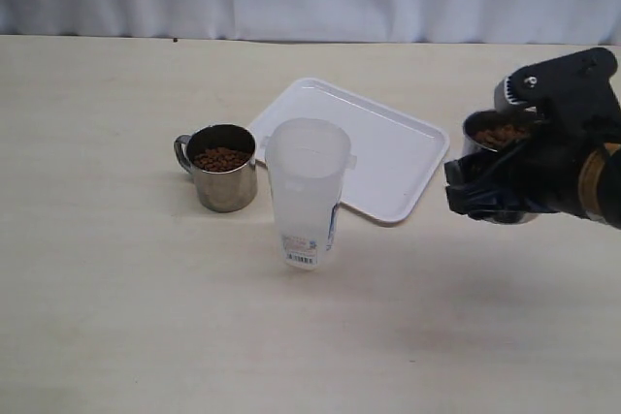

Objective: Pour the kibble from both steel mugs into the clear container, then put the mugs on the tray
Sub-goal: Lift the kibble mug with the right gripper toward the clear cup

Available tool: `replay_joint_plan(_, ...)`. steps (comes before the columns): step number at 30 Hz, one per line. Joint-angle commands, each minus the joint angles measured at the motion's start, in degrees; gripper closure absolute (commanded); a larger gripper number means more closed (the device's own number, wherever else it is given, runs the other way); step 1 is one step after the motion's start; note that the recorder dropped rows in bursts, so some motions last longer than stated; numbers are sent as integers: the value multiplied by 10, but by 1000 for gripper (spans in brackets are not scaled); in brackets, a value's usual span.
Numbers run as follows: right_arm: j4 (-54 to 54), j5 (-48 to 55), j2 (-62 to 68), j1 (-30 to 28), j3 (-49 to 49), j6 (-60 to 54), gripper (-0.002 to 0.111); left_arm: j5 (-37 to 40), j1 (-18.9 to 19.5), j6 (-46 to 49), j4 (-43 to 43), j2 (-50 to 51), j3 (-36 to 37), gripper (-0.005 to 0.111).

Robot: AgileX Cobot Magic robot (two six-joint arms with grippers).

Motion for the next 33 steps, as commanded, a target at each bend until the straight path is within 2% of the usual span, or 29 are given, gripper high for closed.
replay_joint_plan(1, -39, 59, -6, 57, -37, -6, 103, -8, -5, -1, -1, -1, 2, 107)
replay_joint_plan(7, -114, 76, -6, 82, -48, -7, 103, -8, -5, -1, -1, -1, 2, 107)
replay_joint_plan(16, -164, 57, -5, 82, -89, -6, 103, -8, -5, -1, -1, -1, 2, 107)
replay_joint_plan(33, -172, -12, 76, 82, -179, -125, 103, -8, -5, -1, -1, -1, 2, 107)
